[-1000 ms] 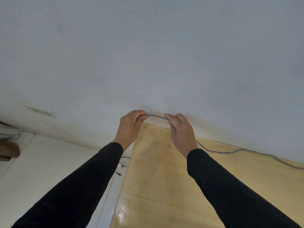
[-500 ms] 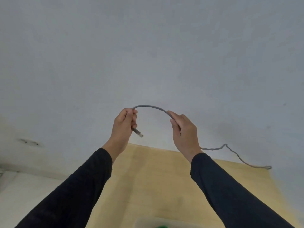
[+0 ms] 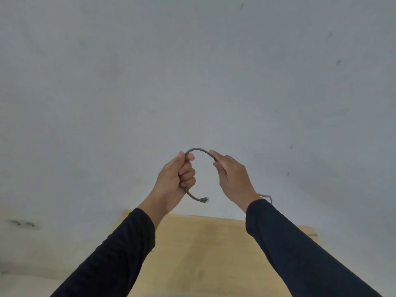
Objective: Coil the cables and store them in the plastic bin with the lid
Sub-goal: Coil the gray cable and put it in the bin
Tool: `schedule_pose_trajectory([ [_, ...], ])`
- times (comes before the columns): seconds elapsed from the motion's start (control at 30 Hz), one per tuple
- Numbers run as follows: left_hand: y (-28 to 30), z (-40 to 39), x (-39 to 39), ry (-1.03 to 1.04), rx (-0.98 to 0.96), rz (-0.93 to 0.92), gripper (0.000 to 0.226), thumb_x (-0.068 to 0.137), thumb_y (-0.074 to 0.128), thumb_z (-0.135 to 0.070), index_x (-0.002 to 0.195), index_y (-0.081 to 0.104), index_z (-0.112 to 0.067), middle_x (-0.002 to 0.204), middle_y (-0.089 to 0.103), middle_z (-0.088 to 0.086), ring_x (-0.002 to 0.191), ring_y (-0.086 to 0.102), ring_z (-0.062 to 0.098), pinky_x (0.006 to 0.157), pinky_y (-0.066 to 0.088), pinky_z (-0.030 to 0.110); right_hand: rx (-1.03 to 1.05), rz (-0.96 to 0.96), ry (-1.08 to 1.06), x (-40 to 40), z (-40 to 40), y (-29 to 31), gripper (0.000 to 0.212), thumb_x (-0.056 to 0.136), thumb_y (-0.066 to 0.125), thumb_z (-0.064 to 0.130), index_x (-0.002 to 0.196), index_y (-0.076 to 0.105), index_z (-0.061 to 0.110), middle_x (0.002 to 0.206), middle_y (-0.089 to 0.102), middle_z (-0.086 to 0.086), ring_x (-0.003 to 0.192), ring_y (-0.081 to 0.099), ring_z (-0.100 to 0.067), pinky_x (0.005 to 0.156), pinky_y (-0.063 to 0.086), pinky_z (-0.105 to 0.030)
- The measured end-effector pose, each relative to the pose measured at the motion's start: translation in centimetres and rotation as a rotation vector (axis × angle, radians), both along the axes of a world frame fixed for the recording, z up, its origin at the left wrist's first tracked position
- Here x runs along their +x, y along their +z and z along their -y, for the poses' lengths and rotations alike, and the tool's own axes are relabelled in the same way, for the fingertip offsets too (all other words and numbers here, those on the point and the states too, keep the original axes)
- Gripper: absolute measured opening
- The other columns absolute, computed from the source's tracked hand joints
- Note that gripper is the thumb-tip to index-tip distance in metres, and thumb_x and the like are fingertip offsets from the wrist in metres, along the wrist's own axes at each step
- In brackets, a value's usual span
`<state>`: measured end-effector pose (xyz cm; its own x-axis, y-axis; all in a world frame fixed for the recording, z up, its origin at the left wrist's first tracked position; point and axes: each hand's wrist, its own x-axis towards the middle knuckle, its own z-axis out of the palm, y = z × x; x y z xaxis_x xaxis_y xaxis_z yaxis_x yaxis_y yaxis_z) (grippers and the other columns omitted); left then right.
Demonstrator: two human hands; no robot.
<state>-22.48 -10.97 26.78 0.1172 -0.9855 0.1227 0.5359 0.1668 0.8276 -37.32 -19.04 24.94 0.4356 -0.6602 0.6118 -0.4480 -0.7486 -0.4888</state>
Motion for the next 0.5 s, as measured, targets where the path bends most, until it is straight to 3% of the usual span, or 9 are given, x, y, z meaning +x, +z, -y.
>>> schedule_pose_trajectory([
  [0.07,1.6,0.0,0.3,-0.014,-0.029,-0.059,0.037,0.099,0.034,-0.036,0.081,0.058,-0.014,0.049,0.026,-0.010,0.040,0.021,0.004,0.039,0.019,0.015,0.063,0.032,-0.038,-0.7,-0.3,-0.5,0.035,0.097,0.041,0.011,0.129,0.052,0.018,0.076,0.048,0.004,0.068,0.046,-0.002,0.066,0.034,-0.009],
  [0.13,2.9,-0.2,0.8,-0.006,-0.006,0.029,0.038,0.098,0.035,-0.041,0.085,0.061,-0.016,0.050,0.025,-0.010,0.041,0.020,0.004,0.040,0.018,0.015,0.105,0.087,-0.069,-1.3,-0.4,-0.6,0.034,0.097,0.040,0.012,0.127,0.054,0.020,0.081,0.053,0.006,0.073,0.049,0.002,0.069,0.034,-0.002],
  [0.23,3.6,-0.6,1.5,0.025,0.033,0.183,0.040,0.093,0.039,-0.048,0.087,0.063,-0.017,0.053,0.020,-0.009,0.043,0.018,0.006,0.042,0.017,0.017,0.090,0.191,-0.145,-1.6,0.0,0.9,0.031,0.097,0.041,0.011,0.121,0.059,0.017,0.095,0.062,0.000,0.084,0.054,-0.007,0.075,0.032,0.004],
  [0.4,3.2,-0.9,2.4,-0.008,-0.025,0.093,0.030,0.096,0.042,-0.031,0.101,0.065,-0.011,0.060,0.025,-0.007,0.050,0.025,0.007,0.045,0.028,0.016,0.072,0.242,-0.245,-1.2,0.8,3.3,0.029,0.097,0.042,0.012,0.118,0.061,0.014,0.093,0.059,0.003,0.085,0.052,-0.009,0.073,0.031,0.007],
  [0.5,3.6,-0.9,2.3,-0.043,-0.076,-0.029,0.030,0.099,0.038,-0.024,0.102,0.066,-0.011,0.060,0.027,-0.007,0.050,0.025,0.007,0.046,0.027,0.016,0.065,0.219,-0.227,-0.3,0.2,2.7,0.030,0.097,0.043,0.013,0.121,0.059,0.015,0.081,0.055,0.008,0.074,0.051,-0.002,0.071,0.034,0.003],
])
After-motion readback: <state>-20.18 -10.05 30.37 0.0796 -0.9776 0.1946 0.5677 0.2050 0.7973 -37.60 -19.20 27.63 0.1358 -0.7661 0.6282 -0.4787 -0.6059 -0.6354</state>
